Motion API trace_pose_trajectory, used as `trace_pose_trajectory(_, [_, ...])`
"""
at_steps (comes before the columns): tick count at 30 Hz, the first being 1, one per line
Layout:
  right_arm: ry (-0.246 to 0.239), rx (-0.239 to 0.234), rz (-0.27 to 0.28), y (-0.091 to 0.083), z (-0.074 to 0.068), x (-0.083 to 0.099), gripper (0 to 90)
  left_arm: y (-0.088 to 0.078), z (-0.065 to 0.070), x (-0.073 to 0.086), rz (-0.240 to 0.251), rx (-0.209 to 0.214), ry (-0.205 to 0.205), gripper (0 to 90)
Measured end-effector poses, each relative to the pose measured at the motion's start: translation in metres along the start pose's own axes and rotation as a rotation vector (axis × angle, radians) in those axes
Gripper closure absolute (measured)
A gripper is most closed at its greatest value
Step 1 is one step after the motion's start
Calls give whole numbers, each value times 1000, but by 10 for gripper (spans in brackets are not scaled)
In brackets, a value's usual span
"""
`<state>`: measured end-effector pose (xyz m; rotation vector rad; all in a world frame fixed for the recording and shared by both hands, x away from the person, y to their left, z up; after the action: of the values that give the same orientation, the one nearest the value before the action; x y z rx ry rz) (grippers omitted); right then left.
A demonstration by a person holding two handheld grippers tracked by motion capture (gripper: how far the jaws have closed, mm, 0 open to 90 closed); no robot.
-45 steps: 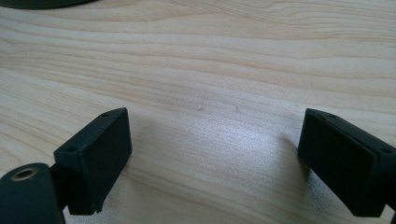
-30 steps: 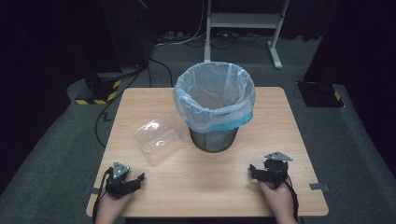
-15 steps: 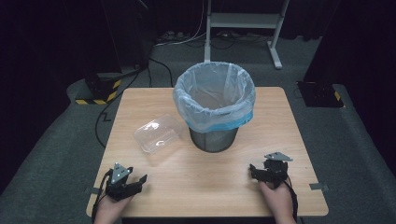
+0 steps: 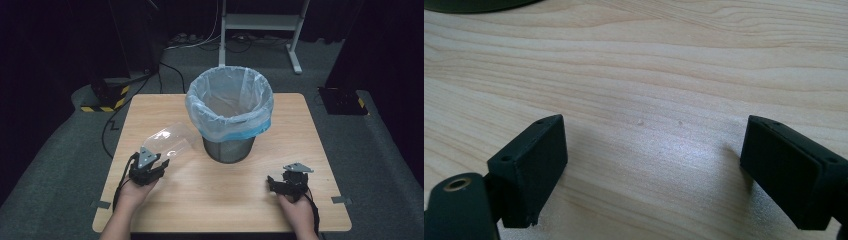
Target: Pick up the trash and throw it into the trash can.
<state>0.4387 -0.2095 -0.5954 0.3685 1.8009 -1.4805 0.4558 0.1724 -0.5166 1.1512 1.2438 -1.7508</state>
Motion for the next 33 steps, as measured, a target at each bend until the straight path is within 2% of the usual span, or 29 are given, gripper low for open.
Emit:
trace_pose_trajectory(2, [-12, 2, 0, 0, 1, 0, 113, 6, 0, 5, -17, -18, 23, 658])
trace_pose_trajectory(4, [-10, 0, -2, 0, 1, 0, 113, 11, 0, 3, 0, -32, 35, 677])
trace_pose_trajectory(6, [-13, 2, 0, 0, 1, 0, 113, 13, 1, 1, 2, -25, 16, 720])
trace_pose_trajectory(8, [-11, 1, -1, 0, 1, 0, 113, 14, 2, 1, 4, -27, 27, 775])
trace_pose_trajectory(9, [-10, 1, -2, 0, 1, 0, 113, 15, 4, 0, 22, -21, 11, 797])
trace_pose_trajectory(10, [-10, 1, -2, 0, 1, 0, 113, 14, 4, 0, 15, -19, 26, 824])
trace_pose_trajectory(12, [-6, 1, 1, 0, 1, 0, 113, 14, 6, -1, 17, -6, 13, 839])
trace_pose_trajectory(14, [-6, 1, 1, 0, 0, 0, 113, 14, 8, 0, 9, -6, 26, 862])
trace_pose_trajectory(15, [-6, 1, 1, 0, 0, 0, 113, 14, 9, 1, 6, -6, 7, 862])
trace_pose_trajectory(18, [-10, 3, 4, 0, 1, 0, 113, 13, 12, 2, -7, 1, 20, 863])
trace_pose_trajectory(22, [-10, 3, 4, 0, 1, 0, 113, 8, 23, 0, -4, 30, -6, 864])
trace_pose_trajectory(23, [-11, 3, 4, 0, 1, 0, 113, 7, 27, -2, 9, 33, -15, 900])
trace_pose_trajectory(25, [-10, 3, 4, 0, 1, 0, 113, 3, 35, -4, 14, 45, -30, 900])
trace_pose_trajectory(26, [-7, 1, 2, 0, 1, 0, 113, 0, 42, -4, 11, 63, -15, 900])
trace_pose_trajectory(28, [-7, 2, 2, 0, 1, 0, 113, -5, 56, -4, 23, 80, -12, 900])
trace_pose_trajectory(31, [-11, 3, 4, 0, 1, 0, 114, -6, 52, -9, 46, 65, -5, 898])
trace_pose_trajectory(33, [-10, 3, 4, 0, 1, 0, 115, -6, 36, -14, 55, 31, -17, 897])
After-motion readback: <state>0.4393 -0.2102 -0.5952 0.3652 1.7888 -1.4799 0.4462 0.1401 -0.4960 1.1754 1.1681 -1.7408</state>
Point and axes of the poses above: each handheld gripper's, and its own axes: y roughly forward along the jaws, x roughly out of its underside, z roughly to its right, the point moved 10 cm from there along y, roughly forward along the jaws, and after that the axes turned 3 degrees about -x, right-handed, at the moved point
